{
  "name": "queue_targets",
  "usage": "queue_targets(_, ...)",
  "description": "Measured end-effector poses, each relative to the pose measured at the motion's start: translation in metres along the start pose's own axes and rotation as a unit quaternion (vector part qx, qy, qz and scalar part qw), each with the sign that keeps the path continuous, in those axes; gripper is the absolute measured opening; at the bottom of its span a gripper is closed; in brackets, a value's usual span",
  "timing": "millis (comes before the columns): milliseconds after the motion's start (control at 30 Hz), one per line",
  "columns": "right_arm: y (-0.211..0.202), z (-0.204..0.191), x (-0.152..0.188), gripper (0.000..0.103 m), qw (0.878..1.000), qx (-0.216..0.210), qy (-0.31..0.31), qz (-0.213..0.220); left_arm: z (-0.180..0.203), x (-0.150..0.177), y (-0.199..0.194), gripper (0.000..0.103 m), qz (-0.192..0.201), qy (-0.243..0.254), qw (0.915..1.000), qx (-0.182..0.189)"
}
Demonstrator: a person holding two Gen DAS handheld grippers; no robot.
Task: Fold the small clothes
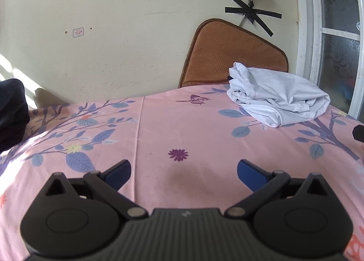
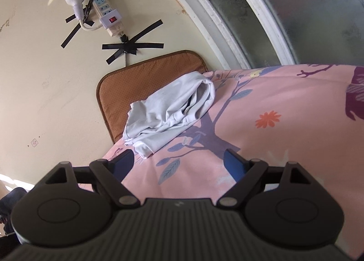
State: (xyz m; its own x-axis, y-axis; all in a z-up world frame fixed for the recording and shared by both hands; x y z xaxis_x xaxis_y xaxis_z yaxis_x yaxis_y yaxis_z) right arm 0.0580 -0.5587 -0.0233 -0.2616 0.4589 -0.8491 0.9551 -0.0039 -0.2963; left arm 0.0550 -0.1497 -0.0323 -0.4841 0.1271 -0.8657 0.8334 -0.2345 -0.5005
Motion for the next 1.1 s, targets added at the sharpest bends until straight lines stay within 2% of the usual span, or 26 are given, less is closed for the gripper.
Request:
queue_targets(167, -0.007, 0.009, 0.005, 0.088, 0.998, 0.058, 0.004, 0.001, 0.005, 0.001, -0.010, 0.103, 0.020, 0.028, 0.9994, 0.011)
queue_targets(300, -0.007, -0.001, 0.017, 0.088, 0.997, 0.075, -0.028, -0.022, 0.008, 0.003, -0.013, 0.103, 0.019, 0.042, 0.9988, 0.017)
queue_targets(400, -0.004, -0.004, 0.021, 0.088, 0.995, 0.083, -0.046, -0.035, 0.005, 0.003, -0.014, 0.103, 0.021, 0.034, 0.9991, 0.014)
queue_targets(867, 0.000, -0.010, 0.026, 0.089, 0.994, 0.074, -0.060, -0.045, 0.001, 0.002, -0.015, 0.103, 0.022, 0.030, 0.9992, 0.012)
queue_targets(967, 0.000, -0.011, 0.027, 0.089, 0.994, 0.075, -0.060, -0.046, 0.000, -0.001, -0.019, 0.103, 0.038, 0.028, 0.9988, 0.011)
queue_targets(1100, -0.001, -0.011, 0.026, 0.089, 0.995, 0.072, -0.056, -0.044, -0.005, -0.002, -0.018, 0.103, 0.039, 0.023, 0.9990, -0.006)
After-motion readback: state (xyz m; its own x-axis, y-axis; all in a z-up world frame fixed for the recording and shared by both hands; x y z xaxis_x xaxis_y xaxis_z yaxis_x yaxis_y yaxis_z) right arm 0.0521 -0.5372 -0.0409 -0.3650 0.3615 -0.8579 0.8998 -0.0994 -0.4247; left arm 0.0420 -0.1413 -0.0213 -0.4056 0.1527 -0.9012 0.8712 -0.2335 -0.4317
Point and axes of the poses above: each gripper's, at about its wrist camera, not at the fingertips, and y roughly the way its jaws point, z to its right, x to its underside, the point moved 10 cm from there along y, roughly the way its jaws point, and after that the axes turned 4 degrees about -y, right-handed, at the moved point
